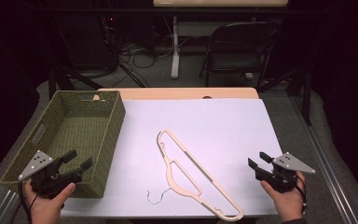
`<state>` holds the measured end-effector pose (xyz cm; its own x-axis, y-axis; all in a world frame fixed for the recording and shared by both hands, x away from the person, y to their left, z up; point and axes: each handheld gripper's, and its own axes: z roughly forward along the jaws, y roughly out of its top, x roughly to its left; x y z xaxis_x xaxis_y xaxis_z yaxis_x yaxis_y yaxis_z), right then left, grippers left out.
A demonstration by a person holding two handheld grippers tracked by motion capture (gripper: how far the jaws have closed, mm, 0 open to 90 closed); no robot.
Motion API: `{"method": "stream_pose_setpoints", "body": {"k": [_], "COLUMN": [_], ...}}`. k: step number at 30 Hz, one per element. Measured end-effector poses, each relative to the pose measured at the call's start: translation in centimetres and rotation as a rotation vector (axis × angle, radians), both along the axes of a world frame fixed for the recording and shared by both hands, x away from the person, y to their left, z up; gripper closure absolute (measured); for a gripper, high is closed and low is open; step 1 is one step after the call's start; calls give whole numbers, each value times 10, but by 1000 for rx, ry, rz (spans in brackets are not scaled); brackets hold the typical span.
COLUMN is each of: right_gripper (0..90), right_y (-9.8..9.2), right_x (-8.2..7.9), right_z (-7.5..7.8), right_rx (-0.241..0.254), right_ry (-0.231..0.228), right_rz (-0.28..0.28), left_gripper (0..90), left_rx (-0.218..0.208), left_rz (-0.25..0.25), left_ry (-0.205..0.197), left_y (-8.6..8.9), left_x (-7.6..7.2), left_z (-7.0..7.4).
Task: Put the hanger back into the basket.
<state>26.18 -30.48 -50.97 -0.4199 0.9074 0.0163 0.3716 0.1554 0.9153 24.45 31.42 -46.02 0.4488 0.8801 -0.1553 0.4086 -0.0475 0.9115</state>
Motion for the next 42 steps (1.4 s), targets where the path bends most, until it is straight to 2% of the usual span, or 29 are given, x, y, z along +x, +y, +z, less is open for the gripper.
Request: {"method": "stream_pose_setpoints", "body": {"k": [1,4,7,13,14,15,19,21,24,27,32,37,42], "right_gripper": [455,423,365,339,339,339,340,341,356,388,393,391,409], "right_y": [0,1,7,18,20,21,27,32,38,43,52,59,66], "right_x": [2,2,4,10,10,10,11,13,16,21,26,30,33], "right_z": [0,-1,-3,-7,-5,-5,3,7,12,20,32,43,49], "right_rx": [16,0,-47,-113,-128,-126,-147,-164,-177,-195,-226,-256,-305], "right_ry": [14,27,62,124,149,142,161,158,183,230,287,328,375], "right_rz": [9,3,19,37,39,42,64,48,77,99,128,126,169], "left_gripper": [279,279,279,279,279,279,280,286,299,310,323,340,340], "left_rx": [4,3,0,20,26,25,32,33,43,43,52,53,52], "left_rz": [3,8,13,15,13,13,-1,-4,-6,-6,-14,-21,-20], "left_ry": [5,16,24,19,28,32,39,38,34,27,29,25,21], "left_y": [0,0,1,0,0,-1,-3,-5,-7,-9,-10,-12,-13], "left_x": [0,1,0,-3,-4,-4,-4,-4,-5,-5,-5,-5,-5], "left_z": [-1,-2,-3,-1,-1,-2,-1,-1,0,1,1,1,1]}}
